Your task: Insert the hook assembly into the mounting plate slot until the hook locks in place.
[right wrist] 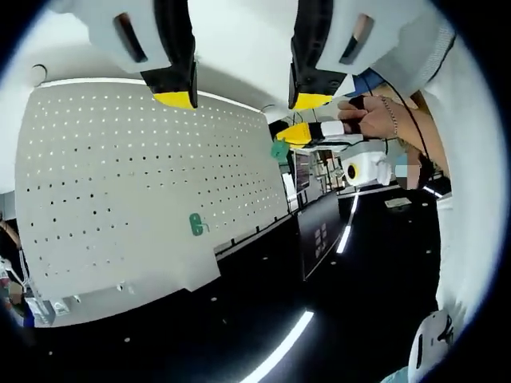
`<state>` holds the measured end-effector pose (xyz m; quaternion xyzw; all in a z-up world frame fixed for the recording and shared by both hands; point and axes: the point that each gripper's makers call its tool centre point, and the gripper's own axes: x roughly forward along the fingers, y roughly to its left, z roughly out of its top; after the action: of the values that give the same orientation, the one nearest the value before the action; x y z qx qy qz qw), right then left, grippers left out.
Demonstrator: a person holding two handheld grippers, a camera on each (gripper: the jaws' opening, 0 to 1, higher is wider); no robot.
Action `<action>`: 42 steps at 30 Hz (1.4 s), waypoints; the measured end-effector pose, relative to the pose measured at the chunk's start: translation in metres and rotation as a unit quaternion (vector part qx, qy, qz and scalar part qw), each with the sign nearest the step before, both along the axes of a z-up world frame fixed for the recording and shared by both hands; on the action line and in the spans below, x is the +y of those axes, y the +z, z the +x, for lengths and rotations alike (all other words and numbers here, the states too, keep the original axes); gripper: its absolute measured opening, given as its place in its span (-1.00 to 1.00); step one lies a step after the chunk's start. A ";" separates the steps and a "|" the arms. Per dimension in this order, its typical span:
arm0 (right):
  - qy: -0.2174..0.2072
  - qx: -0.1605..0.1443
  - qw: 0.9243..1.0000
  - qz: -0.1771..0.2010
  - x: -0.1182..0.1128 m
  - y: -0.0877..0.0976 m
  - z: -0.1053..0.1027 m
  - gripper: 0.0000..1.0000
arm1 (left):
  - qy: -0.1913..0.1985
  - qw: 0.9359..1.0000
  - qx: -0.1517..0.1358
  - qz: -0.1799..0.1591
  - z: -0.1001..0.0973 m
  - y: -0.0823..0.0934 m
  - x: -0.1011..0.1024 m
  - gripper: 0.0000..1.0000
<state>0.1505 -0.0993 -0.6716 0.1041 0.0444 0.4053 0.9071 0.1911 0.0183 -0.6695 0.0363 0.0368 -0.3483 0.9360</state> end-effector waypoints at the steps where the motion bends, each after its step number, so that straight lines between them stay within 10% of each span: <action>1: 0.001 0.001 1.000 0.002 0.002 0.000 0.000 -0.13 | 0.001 1.000 -0.001 0.001 0.000 0.000 0.000 -0.96; 42: 0.077 0.021 0.994 0.068 0.071 0.020 0.021 -0.28 | 0.004 1.000 0.004 -0.001 0.002 -0.002 -0.006 -0.96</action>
<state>0.1717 -0.0285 -0.6521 0.1707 0.0436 0.4739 0.8627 0.1935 0.0128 -0.6713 0.0340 0.0402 -0.3451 0.9371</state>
